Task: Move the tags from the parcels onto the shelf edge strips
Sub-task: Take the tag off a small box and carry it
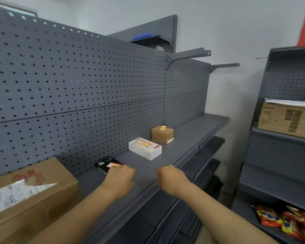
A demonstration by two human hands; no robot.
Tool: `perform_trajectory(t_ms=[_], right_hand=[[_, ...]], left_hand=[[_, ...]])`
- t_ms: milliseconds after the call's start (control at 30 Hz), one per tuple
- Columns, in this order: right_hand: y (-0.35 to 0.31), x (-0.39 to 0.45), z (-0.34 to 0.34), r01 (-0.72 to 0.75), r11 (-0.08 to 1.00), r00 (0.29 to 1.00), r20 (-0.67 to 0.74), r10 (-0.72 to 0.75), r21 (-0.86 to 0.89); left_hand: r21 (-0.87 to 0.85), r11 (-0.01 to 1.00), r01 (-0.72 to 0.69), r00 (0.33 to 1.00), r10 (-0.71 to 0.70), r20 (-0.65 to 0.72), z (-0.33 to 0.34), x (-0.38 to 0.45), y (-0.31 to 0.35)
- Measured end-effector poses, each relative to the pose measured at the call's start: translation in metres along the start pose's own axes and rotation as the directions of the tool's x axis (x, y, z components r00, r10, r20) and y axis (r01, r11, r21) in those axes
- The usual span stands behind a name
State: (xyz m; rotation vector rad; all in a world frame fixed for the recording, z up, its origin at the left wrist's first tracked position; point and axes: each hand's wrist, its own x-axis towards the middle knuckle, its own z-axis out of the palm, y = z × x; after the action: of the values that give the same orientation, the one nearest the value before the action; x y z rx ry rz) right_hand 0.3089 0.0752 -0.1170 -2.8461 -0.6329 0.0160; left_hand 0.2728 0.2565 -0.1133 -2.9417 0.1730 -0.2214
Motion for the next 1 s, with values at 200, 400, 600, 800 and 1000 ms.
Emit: perform_trajectory(t_ms=[200, 400, 600, 800, 1000], right_hand=[[0.005, 0.078, 0.004, 0.135, 0.99, 0.989, 0.048, -0.137, 0.036], [0.006, 0.132, 0.013, 0.271, 0.957, 0.956, 0.091, -0.28, 0.1], [-0.018, 0.173, 0.028, 0.34, 0.932, 0.928, 0.115, -0.354, 0.129], [-0.055, 0.208, 0.052, 0.308, 0.938, 0.934, 0.135, -0.33, 0.159], [-0.071, 0.232, 0.069, 0.173, 0.976, 0.953, 0.228, -0.2, 0.133]], left_hand=[[0.024, 0.982, 0.19, 0.978, -0.191, 0.084, 0.012, 0.038, -0.03], [0.226, 0.916, 0.332, 0.93, -0.358, 0.085, 0.016, 0.061, -0.056], [0.208, 0.879, 0.429, 0.884, -0.456, 0.104, 0.025, 0.066, -0.07], [0.199, 0.866, 0.458, 0.863, -0.487, 0.134, 0.037, 0.076, -0.08], [0.213, 0.874, 0.436, 0.872, -0.47, 0.141, 0.045, 0.084, -0.087]])
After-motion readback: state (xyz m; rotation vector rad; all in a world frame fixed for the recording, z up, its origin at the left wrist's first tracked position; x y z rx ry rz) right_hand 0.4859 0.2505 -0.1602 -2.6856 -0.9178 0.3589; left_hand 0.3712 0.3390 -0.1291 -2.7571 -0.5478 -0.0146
